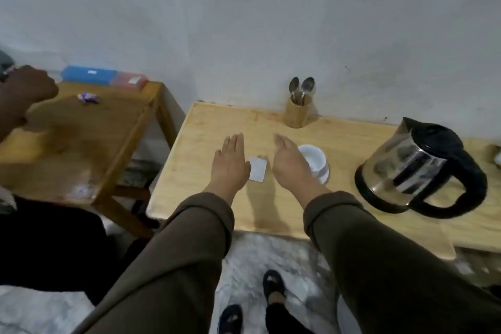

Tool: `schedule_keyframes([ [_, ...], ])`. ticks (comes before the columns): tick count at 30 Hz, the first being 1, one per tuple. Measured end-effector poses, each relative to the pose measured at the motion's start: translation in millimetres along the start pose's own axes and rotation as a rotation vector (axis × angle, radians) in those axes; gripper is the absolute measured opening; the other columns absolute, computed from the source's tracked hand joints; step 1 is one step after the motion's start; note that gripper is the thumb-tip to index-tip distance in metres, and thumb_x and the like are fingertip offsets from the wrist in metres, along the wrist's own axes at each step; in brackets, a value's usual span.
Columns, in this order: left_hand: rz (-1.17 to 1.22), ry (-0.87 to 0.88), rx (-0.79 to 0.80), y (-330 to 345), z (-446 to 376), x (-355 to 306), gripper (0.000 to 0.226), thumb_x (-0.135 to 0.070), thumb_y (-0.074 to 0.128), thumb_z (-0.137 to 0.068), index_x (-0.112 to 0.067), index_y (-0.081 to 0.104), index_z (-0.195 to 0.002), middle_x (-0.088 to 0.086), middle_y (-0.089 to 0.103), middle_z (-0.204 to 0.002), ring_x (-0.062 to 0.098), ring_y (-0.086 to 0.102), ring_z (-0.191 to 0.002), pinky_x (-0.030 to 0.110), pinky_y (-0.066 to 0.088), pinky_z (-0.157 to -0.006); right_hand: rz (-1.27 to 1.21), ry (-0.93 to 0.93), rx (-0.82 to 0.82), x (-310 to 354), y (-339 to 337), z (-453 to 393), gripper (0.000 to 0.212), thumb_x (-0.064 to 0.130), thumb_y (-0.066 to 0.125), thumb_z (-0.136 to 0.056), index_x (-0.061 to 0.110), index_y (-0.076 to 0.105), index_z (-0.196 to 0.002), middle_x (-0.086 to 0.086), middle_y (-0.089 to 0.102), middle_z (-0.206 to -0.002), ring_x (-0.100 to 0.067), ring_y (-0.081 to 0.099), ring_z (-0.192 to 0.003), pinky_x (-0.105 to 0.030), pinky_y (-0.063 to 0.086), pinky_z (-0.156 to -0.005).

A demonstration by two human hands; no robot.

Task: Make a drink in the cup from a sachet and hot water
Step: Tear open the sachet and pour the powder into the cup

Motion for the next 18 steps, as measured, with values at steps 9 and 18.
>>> schedule_keyframes([
  [9, 0.033, -0.279, 0.119, 65.9, -32.5, 25.4, 0.054, -0.037, 0.055, -0.090, -0.009, 0.044, -0.135, 0.009, 0.043, -0.142, 0.025, 0.039, -0.132, 0.035, 0.040, -0.099, 0.082, -0.029, 0.312, -26.4, 66.6, -54.0, 0.053, -0.001, 0.041, -0.092, 0.006, 0.029, -0.144, -0.015, 0.035, -0.148, -0.029, 0.039, -0.135, -0.033, 0.034, -0.110],
  [18, 0.086, -0.476, 0.087, 97.7, -51.0, 27.7, 0.061, -0.042, 0.069, -0.077, -0.008, 0.046, -0.122, 0.010, 0.050, -0.126, 0.026, 0.049, -0.120, 0.036, 0.044, -0.089, 0.110, -0.032, 0.406, -40.3, 96.1, -98.3, 0.049, 0.007, 0.052, -0.090, 0.004, 0.039, -0.136, -0.020, 0.043, -0.141, -0.035, 0.044, -0.129, -0.036, 0.038, -0.104],
])
Point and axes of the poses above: each hand's wrist, its own z-axis away from the middle knuckle, its own y-axis out of the palm, x = y × z, the point moved 10 cm from there along -z, towards the middle knuckle
